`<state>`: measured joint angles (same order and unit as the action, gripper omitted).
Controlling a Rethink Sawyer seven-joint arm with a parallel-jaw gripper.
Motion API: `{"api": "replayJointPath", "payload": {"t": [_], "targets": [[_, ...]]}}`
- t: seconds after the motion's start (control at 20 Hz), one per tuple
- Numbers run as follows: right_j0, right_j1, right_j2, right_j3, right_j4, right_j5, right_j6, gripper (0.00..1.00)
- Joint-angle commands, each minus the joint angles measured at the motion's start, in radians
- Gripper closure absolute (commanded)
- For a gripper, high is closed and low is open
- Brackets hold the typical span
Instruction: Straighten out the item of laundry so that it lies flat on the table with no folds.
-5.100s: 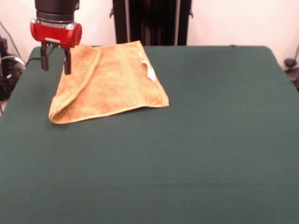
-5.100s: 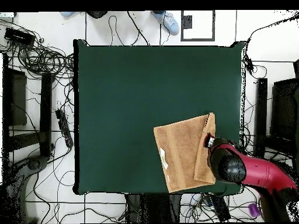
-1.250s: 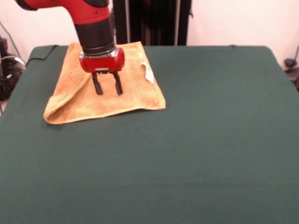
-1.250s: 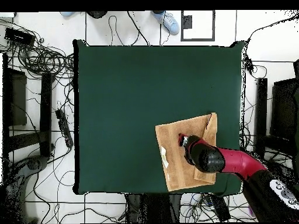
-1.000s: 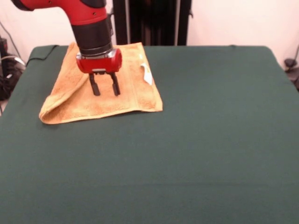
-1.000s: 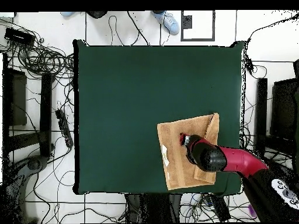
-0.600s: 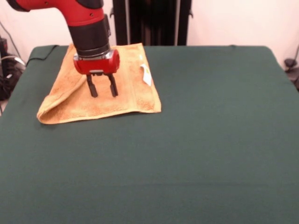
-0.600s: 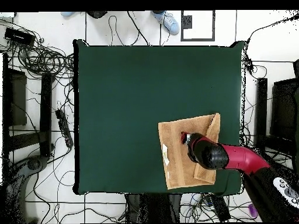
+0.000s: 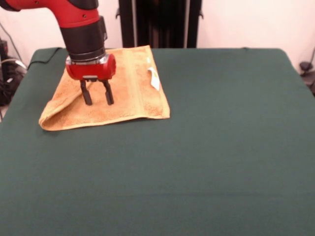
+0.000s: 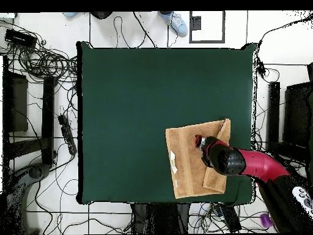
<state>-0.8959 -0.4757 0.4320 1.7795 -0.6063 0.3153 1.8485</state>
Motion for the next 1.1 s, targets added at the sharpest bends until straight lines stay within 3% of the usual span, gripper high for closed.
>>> {"api": "replayJointPath", "payload": {"t": [0.05, 0.5, 1.1], "targets": [[0.059, 0.067, 0.085, -0.038, -0.039, -0.008, -0.047, 0.00], [0.097, 0.094, 0.050, -0.051, -0.057, -0.083, 0.002, 0.00], [0.070, 0.001, 0.060, -0.059, -0.056, 0.044, -0.092, 0.00]]}}
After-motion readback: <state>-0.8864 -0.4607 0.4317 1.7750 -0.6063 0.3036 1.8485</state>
